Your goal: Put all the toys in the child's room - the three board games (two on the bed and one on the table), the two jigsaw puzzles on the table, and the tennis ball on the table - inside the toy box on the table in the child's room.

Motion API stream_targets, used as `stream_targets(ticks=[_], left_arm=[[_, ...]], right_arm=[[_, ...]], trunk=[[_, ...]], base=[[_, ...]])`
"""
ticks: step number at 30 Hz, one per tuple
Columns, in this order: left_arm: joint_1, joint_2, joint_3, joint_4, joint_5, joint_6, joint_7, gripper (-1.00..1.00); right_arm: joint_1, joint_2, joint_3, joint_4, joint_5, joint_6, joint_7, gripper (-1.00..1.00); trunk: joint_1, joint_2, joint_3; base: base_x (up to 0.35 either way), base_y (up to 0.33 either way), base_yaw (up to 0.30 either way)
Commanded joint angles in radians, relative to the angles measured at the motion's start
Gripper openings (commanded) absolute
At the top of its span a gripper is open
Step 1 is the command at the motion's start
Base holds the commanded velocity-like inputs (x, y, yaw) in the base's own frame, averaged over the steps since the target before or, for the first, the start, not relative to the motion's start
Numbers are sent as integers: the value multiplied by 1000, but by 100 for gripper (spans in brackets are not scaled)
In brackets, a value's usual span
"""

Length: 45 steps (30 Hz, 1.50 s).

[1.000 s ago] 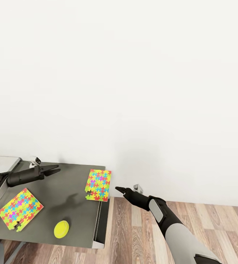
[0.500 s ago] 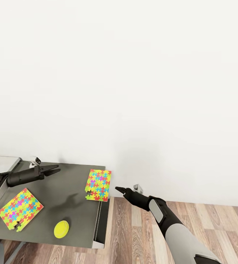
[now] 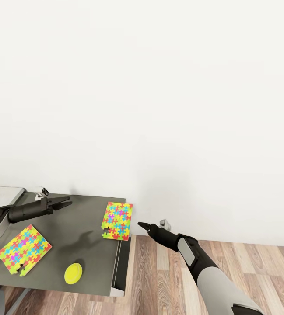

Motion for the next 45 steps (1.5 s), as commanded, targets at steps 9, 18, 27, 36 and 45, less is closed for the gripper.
stream_targets(ticks=[9,18,27,36,45], left_arm=[[-1,1,0,0,0,11,-4,100],[-1,1,0,0,0,11,-4,100],[-1,1,0,0,0,11,-4,100],[-1,3,0,0,0,11,-4,100],[-1,3,0,0,0,11,-4,100]], right_arm=[[1,1,-5,0,-4,-6,2,100],[2,1,-5,0,-4,-8,2,100],[2,1,-4,0,-4,-13,2,100],[2,1,-2,0,-4,-39,2,100],[2,1,-2,0,-4,-43,2,100]], trunk=[[1,-2,-2],[1,-2,-2],[1,-2,-2],[1,-2,-2],[1,-2,-2]], base=[[0,0,0],[0,0,0],[0,0,0],[0,0,0],[0,0,0]])
